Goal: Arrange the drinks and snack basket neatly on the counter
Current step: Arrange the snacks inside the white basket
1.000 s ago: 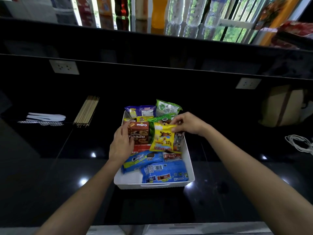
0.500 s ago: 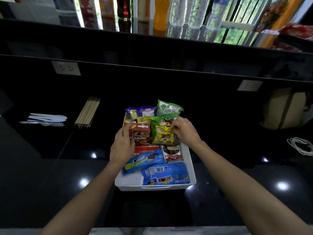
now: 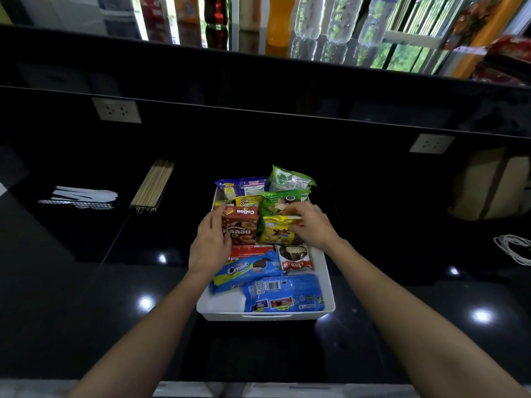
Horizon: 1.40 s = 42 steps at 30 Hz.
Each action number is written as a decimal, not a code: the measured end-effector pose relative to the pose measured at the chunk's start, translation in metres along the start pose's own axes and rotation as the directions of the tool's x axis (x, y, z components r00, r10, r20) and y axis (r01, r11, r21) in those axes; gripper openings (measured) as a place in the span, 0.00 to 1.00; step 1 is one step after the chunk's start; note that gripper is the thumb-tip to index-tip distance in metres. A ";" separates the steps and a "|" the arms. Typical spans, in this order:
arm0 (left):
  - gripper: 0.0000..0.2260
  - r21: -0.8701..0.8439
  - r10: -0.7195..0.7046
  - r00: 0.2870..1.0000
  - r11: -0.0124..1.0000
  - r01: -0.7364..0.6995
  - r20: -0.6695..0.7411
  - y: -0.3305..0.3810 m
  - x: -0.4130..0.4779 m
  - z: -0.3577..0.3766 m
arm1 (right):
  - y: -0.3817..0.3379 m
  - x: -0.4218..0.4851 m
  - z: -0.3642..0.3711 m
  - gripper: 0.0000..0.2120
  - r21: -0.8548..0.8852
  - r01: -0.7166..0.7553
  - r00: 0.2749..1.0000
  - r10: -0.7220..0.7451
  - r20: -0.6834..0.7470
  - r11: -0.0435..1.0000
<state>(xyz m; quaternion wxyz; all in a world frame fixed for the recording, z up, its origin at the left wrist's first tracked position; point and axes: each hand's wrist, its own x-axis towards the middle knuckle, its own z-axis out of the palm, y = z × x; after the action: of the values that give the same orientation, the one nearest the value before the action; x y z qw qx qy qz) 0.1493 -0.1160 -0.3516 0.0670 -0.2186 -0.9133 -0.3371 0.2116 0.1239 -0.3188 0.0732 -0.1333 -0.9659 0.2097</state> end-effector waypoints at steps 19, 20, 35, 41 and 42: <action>0.14 -0.158 0.611 0.699 0.784 -0.600 0.373 0.028 -0.036 0.000 | 0.013 -0.074 0.025 0.21 0.235 -0.496 0.867 0.488 0.097 0.836; 0.15 -0.146 0.572 0.643 0.794 -0.590 0.510 0.034 -0.041 0.004 | 0.013 -0.075 0.026 0.19 0.213 -0.503 0.864 0.495 0.092 0.838; 0.27 0.337 0.076 0.772 0.870 -0.360 0.631 0.023 -0.021 -0.013 | 0.000 -0.096 0.020 0.13 0.186 -0.550 0.835 0.537 0.116 0.814; 0.25 0.021 0.235 0.699 0.941 -0.338 0.676 0.037 -0.014 -0.049 | 0.000 -0.096 0.019 0.12 0.165 -0.537 0.844 0.527 0.100 0.828; 0.24 0.047 0.220 0.616 0.922 -0.386 0.756 0.037 -0.015 -0.053 | -0.001 -0.096 0.019 0.13 0.156 -0.540 0.841 0.531 0.100 0.827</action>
<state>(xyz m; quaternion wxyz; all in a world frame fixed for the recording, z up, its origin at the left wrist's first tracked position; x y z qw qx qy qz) 0.1783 -0.1308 -0.2934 -0.2294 -0.4791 -0.8404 -0.1076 0.2995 0.0880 -0.3440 -0.0022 -0.3862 -0.8686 0.3106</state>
